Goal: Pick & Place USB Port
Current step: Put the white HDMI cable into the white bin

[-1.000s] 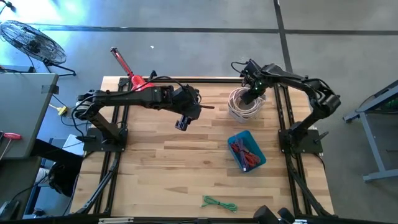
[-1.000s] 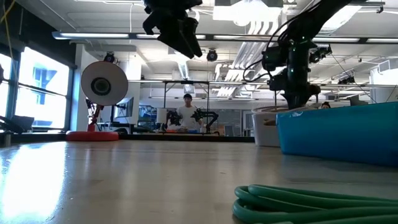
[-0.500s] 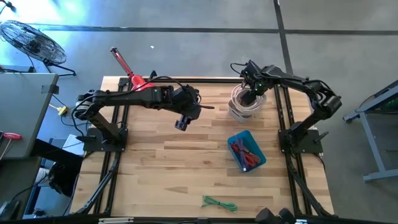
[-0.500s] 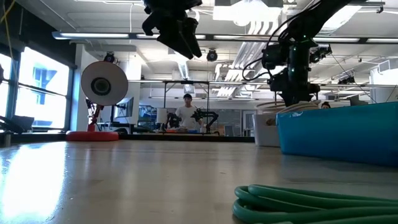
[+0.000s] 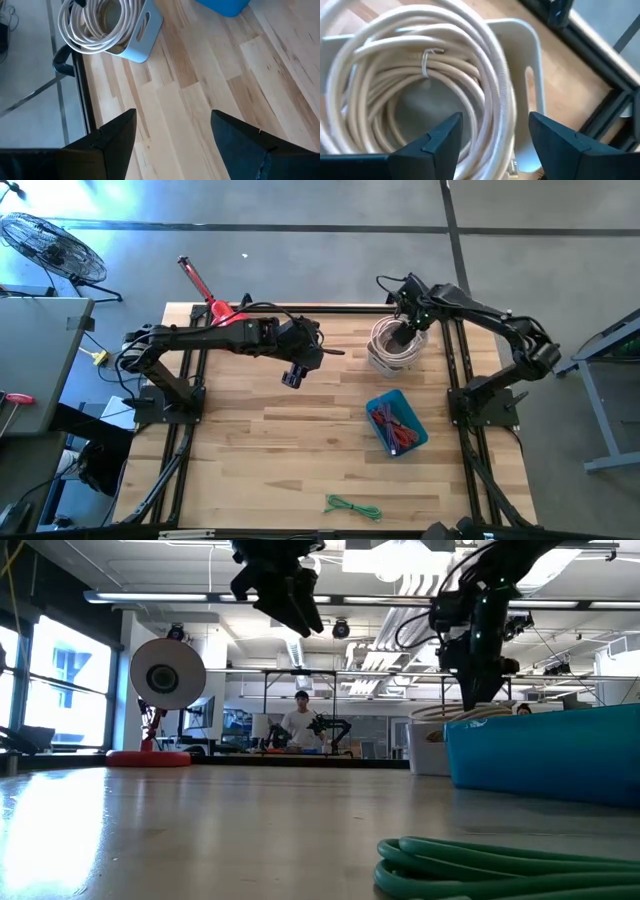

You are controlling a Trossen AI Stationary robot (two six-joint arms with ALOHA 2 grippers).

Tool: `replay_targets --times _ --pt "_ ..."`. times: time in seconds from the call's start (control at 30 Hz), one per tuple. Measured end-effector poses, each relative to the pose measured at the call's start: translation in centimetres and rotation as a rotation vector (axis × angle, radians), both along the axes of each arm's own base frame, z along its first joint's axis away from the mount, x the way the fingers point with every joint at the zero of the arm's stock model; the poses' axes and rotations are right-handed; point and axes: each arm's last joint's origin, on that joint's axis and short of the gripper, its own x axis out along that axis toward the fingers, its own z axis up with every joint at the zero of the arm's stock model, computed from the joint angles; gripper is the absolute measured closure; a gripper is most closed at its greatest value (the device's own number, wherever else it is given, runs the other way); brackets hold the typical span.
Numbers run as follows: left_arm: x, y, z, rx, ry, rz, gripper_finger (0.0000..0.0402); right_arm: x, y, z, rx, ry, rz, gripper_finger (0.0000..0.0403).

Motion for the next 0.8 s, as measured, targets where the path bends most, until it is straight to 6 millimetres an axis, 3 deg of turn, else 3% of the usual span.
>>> replay_targets --times 0.3,0.47,0.8 --pt "0.0 0.1 0.0 0.019 -0.002 0.017 0.0153 -1.1 0.9 3.1 -0.16 -0.083 -0.007 0.0183" --pt "0.0 0.1 0.0 0.023 -0.002 0.024 0.0153 -0.3 0.5 4.2 -0.269 -0.182 0.016 0.0183" --pt "-0.1 0.1 -0.2 -0.002 0.013 0.046 0.0153 1.5 -1.2 2.8 -0.285 -0.24 0.025 0.0183"
